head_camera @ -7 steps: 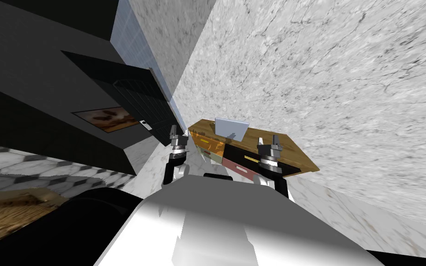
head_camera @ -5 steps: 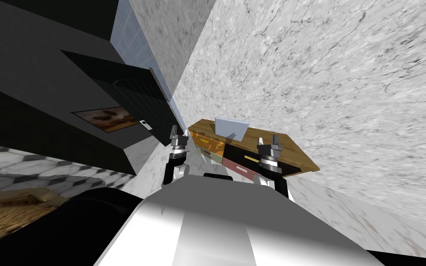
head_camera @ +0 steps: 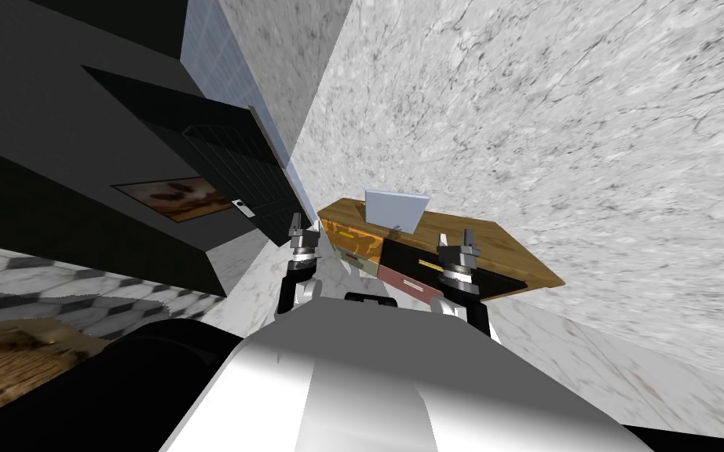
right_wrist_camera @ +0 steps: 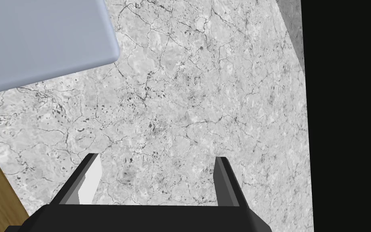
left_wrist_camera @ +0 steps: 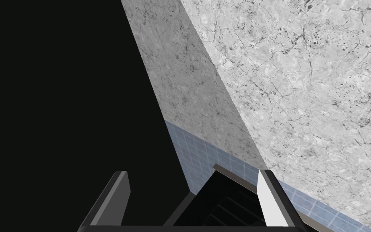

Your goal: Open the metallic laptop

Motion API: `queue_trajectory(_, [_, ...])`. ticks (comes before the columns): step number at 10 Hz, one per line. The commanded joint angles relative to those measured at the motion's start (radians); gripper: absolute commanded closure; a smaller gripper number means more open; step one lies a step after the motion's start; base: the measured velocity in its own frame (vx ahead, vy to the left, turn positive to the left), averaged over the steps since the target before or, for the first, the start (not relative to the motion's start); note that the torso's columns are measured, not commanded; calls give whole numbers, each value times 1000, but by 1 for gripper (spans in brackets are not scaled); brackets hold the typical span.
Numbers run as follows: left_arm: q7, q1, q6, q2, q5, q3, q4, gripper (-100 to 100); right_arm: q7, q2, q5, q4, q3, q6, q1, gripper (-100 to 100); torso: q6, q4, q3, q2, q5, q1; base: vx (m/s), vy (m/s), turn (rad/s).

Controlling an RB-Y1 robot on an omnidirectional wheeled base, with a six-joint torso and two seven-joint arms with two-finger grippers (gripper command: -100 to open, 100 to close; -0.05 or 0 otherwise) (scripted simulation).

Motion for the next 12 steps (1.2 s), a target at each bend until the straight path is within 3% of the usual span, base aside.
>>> queue_trajectory(1, [0, 0, 0, 0, 0, 0, 0, 0, 0, 0, 0, 0, 0, 0, 0, 0, 0, 74, -148, 74, 0, 0, 0, 0, 0])
queue_trajectory(2, [0, 0, 0, 0, 0, 0, 0, 0, 0, 0, 0, 0, 0, 0, 0, 0, 0, 148, -295, 148, 0, 0, 0, 0, 0])
queue_trajectory(3, [0, 0, 0, 0, 0, 0, 0, 0, 4, -29, 7, 1, -13, 3, 10, -100, 0, 221, -443, 221, 0, 0, 12, 9, -1])
queue_trajectory(5, [0, 0, 0, 0, 0, 0, 0, 0, 14, -71, 23, 2, -44, 9, 32, -100, 0, 264, -532, 264, 0, 1, 21, 27, -4])
queue_trajectory(10, [0, 0, 0, 0, 0, 0, 0, 0, 57, -183, 93, -1, -180, 37, 137, -100, 0, 268, -537, 268, 0, 1, 46, 46, -7])
queue_trajectory(11, [0, 0, 0, 0, 0, 0, 0, 0, 57, -183, 93, -1, -184, 37, 137, -100, 0, 268, -537, 268, 0, 1, 35, 54, -5])
queue_trajectory(12, [0, 0, 0, 0, 0, 0, 0, 0, 68, -207, 111, -4, -220, 44, 164, -100, 0, 268, -536, 269, 0, 0, 26, 53, -2])
